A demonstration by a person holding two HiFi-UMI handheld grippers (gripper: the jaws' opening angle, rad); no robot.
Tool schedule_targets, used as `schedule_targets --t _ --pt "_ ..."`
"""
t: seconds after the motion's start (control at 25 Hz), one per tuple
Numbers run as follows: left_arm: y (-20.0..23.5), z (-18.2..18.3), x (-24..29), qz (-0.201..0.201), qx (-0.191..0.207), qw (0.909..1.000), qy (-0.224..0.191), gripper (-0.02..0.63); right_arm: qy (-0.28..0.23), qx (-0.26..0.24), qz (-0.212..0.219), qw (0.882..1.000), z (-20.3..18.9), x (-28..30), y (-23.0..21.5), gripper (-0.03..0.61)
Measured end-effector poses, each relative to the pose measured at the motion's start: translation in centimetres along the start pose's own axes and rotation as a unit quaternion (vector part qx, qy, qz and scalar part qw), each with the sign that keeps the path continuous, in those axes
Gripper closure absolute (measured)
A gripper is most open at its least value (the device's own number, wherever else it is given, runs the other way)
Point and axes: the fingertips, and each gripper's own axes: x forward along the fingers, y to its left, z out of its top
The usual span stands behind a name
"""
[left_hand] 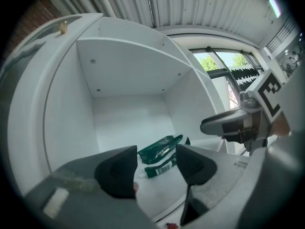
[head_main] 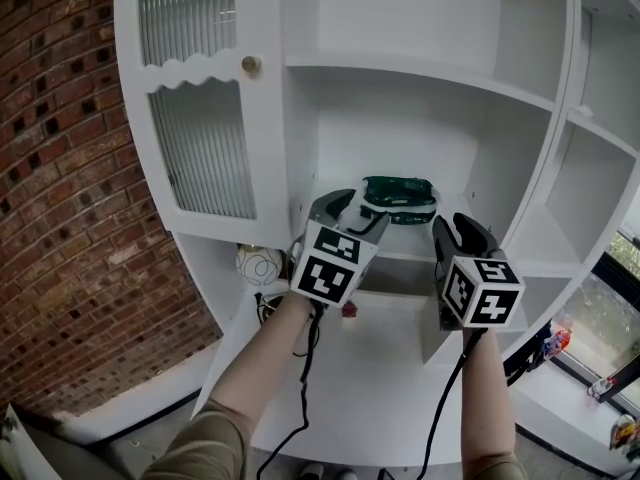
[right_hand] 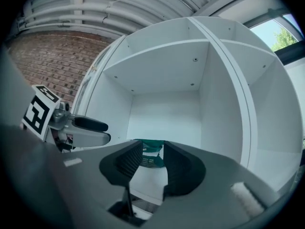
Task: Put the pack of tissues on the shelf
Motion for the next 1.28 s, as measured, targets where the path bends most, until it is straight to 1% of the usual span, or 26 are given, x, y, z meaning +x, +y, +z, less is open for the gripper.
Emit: schedule_targets --t 0.04,0.2,0.28,0.36,0.48,0.56,0.68,0.76,0.84,0.92,1.0,1.04,1.08,1.2,1.28 --pt "-0.2 -0.1 -0.3 0.0 0.001 1.0 -0.004 0.353 -0.001 0.001 0.003 1.0 -0.1 -0.3 0.3 0.437" --pt "-1.1 -0.8 -1.7 -0.003 -0.008 0.9999 -0.013 0.388 -0.009 -0.002 0.011 1.0 -0.7 -1.7 1.2 0.437" --pt "-1.5 -1.1 -2.3 -0.002 -0.013 0.9998 -0.018 0.431 -0.024 0.005 0.012 1.0 -0.9 -2.5 1.4 0.437" --pt "-1.8 -1.2 -3.0 0.002 -0.016 0.9996 -0.023 0.458 -0.032 0.013 0.013 0.999 -1.3 -3.3 1.7 0.437" --pt "-2.2 -1.7 -4.2 0.014 -0.021 0.9992 -0.03 0.493 -0.031 0.017 0.024 0.999 -2.1 -4.2 2.6 0.459" --pt "-2.5 -2.2 -5.1 0.018 -0.029 0.9989 -0.032 0.502 -0.029 0.016 0.029 0.999 -2.5 -4.8 3.1 0.463" --pt "-2.9 -2.9 -6.3 0.024 -0.054 0.9974 -0.042 0.506 -0.035 0.003 0.022 0.999 -2.6 -5.8 3.5 0.514" --pt "-3.4 -3.0 -7.1 0.028 -0.073 0.9954 -0.055 0.541 -0.044 -0.006 0.018 0.999 -2.5 -6.5 3.9 0.537" --pt "-4.0 -3.2 -7.7 0.03 -0.082 0.9941 -0.064 0.555 -0.049 -0.01 0.016 0.999 -2.6 -7.1 4.4 0.547" --pt "-4.6 -3.3 -8.1 0.032 -0.089 0.9931 -0.07 0.572 -0.045 -0.008 0.011 0.999 -3.0 -7.5 4.7 0.558" --pt "-4.9 -3.3 -8.5 0.033 -0.095 0.9919 -0.077 0.601 -0.036 -0.001 0.003 0.999 -3.7 -7.8 4.8 0.558" --pt "-5.1 -3.3 -8.6 0.033 -0.096 0.9916 -0.08 0.606 -0.033 0.003 -0.001 0.999 -4.0 -8.0 4.8 0.558" --pt "-5.3 -3.2 -8.8 0.034 -0.095 0.9915 -0.082 0.606 -0.032 0.006 -0.004 0.999 -4.3 -8.3 4.8 0.571" --pt "-5.6 -3.2 -9.3 0.04 -0.089 0.9914 -0.088 0.606 -0.033 0.007 -0.004 0.999 -4.7 -8.9 5.1 0.571" --pt "-5.8 -3.2 -9.5 0.039 -0.092 0.991 -0.089 0.606 -0.036 0.008 -0.002 0.999 -4.8 -9.2 5.3 0.571"
